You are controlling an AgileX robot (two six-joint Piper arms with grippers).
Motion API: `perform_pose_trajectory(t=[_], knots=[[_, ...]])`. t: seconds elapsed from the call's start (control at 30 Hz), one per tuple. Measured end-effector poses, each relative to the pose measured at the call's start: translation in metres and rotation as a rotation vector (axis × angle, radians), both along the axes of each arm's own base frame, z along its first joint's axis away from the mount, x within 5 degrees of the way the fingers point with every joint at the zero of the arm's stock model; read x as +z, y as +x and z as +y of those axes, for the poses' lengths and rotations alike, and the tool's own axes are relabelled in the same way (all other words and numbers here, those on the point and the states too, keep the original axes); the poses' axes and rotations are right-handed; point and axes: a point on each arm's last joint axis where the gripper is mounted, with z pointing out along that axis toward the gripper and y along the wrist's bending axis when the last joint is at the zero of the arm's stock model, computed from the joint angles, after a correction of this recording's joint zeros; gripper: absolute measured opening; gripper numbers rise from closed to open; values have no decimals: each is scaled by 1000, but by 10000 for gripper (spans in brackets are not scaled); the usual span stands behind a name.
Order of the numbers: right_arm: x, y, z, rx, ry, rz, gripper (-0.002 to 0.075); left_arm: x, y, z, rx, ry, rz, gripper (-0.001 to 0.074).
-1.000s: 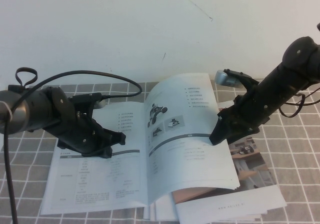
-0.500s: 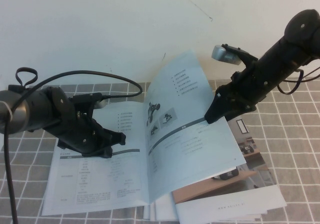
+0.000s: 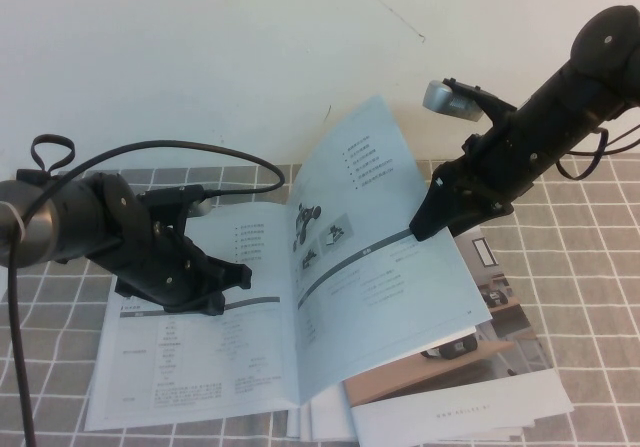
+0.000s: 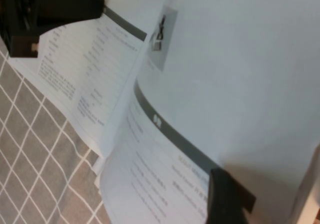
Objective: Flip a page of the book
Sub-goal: Open the closed book
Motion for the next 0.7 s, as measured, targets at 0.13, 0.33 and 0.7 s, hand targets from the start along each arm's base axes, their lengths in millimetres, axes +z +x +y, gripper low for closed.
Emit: perform_pose_trajectory(t=[0.13,0.33,0.7], knots=[[0,0,0,-2,-2,2,393,0,0,0,0,0,0,-3],[0,0,0,-14,-3,11,393,0,0,0,1,-1,0,-3],[13,-3,-2,-14,-6,-18,393,0,0,0,1,-1,0,-3]])
